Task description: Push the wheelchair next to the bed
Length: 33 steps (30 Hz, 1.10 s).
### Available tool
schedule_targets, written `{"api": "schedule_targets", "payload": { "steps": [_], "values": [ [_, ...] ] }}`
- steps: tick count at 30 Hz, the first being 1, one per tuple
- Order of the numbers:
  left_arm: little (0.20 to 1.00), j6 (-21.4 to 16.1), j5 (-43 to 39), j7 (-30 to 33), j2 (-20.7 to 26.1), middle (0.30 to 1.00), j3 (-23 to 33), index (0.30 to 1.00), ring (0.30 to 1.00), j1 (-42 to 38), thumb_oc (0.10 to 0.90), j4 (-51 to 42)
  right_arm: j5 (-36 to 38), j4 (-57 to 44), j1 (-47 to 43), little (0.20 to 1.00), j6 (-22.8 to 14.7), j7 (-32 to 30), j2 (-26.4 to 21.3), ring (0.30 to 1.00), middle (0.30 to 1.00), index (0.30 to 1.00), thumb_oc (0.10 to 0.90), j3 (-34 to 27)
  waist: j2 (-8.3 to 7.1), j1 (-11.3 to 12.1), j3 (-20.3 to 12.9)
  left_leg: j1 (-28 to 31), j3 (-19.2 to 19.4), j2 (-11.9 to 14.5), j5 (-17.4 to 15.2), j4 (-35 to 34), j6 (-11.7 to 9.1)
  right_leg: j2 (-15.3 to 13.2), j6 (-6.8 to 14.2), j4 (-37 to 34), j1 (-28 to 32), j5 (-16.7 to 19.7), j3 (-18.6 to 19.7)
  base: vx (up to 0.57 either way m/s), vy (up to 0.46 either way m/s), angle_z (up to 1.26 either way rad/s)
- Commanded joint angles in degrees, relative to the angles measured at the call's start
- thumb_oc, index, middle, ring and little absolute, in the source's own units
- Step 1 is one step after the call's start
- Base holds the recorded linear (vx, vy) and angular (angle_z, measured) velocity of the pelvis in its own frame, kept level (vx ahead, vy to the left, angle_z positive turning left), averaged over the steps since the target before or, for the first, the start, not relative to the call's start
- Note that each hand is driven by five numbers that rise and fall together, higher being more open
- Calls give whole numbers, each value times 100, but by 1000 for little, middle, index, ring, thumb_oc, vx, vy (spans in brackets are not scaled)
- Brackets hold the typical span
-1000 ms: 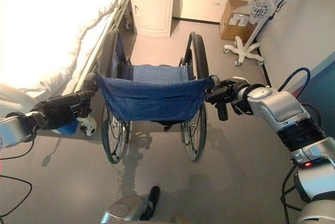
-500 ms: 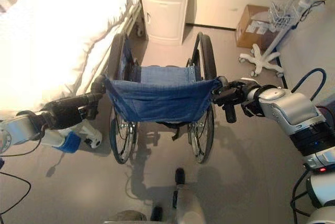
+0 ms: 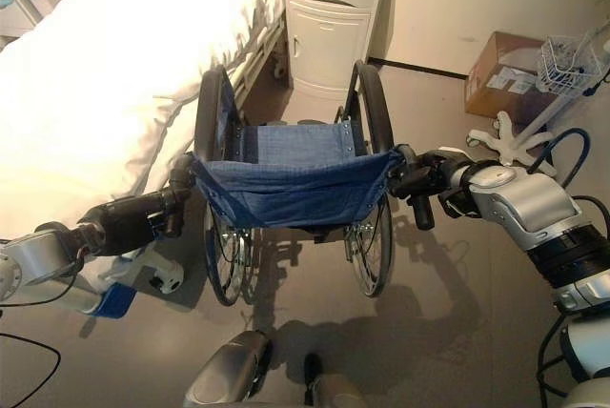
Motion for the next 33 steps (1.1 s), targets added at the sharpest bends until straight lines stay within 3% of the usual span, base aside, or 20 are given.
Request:
{"api": "schedule_targets", "payload": {
  "steps": [1,2,5,6,8,11,21,25,28,29,31,33],
  "values": [
    [300,-655,-64,-859,-199,300,919,300,300,-199,400,-647,333,-1402,-208,300,-1223,-95,149,300,300,300,400,-493,201,-49,-855,111,53,419,1723,-672,-21,317,125,-1,194,269,-1264,379,196,-22],
    [300,-768,50,-821,-338,300,970,300,300,43,400,-807,222,-1543,164,300,-1284,-82,202,300,300,300,400,-735,279,-8,-848,2,-108,572,2012,-1256,-99,358,116,-59,377,183,-1124,451,242,-55],
    [300,-867,122,-738,-463,300,1093,300,300,343,400,-1042,131,-1833,788,300,-1337,7,240,300,300,300,400,-1190,295,-4,-837,-24,-214,667,2115,-1373,-143,276,161,-77,570,65,-925,282,175,-80],
    [300,-873,125,-618,-541,300,1105,300,300,342,400,-1098,65,-2012,1098,300,-1325,81,274,300,300,300,400,-1412,287,-99,-900,148,12,684,1649,-1469,-93,73,300,-73,588,30,-947,274,263,-90],
    [300,-852,117,-575,-577,300,1033,300,300,282,400,-1090,-15,-2149,1404,300,-1339,66,327,300,300,300,400,-1589,330,-159,-941,232,156,728,1558,-1560,-107,-11,352,-39,593,-19,-1019,215,228,-39],
    [300,-809,100,-470,-543,300,756,300,300,-94,400,-893,-82,-2208,1730,300,-1403,90,433,300,300,300,400,-1816,349,-253,-1019,341,239,592,1116,-1395,-35,-241,473,149,537,-95,-1174,206,197,-11],
    [300,-655,113,-511,-402,300,522,300,300,-512,400,-827,-143,-2243,2012,300,-1476,8,750,300,300,300,400,-2070,286,-187,-1173,482,505,117,615,-1044,349,-601,675,946,265,-23,-1864,171,169,-7],
    [300,-601,227,-605,-451,300,549,300,300,-507,400,-714,-266,-2190,2039,300,-1470,19,891,300,300,300,400,-2035,289,-152,-1222,652,628,21,447,-1002,501,-760,747,1609,24,246,-2036,141,109,-17],
    [300,-635,164,-506,-445,300,526,300,300,-526,400,-694,-285,-2094,1928,300,-1491,36,887,300,300,300,400,-1930,329,-202,-1182,776,628,23,405,-1024,497,-615,668,1484,-164,135,-1989,97,41,-19],
    [300,-700,72,-390,-442,300,467,300,300,-585,400,-669,-319,-2006,1805,300,-1494,58,868,300,300,300,400,-1860,339,-240,-1153,861,589,1,395,-1024,446,-543,584,1096,-271,121,-2013,85,3,-22],
    [300,-856,61,-342,-513,300,386,300,300,-697,400,-584,-381,-1832,1543,300,-1561,106,842,300,300,300,400,-1736,351,-329,-1038,983,537,-40,310,-1003,396,-508,555,561,-449,303,-1919,29,-29,-23],
    [300,-959,35,-339,-529,300,289,300,300,-789,400,-509,-347,-1772,1394,300,-1601,74,812,300,300,300,400,-1651,351,-381,-937,985,529,-56,237,-895,395,-465,569,473,-569,424,-1803,-2,-58,-10]
  ]
}}
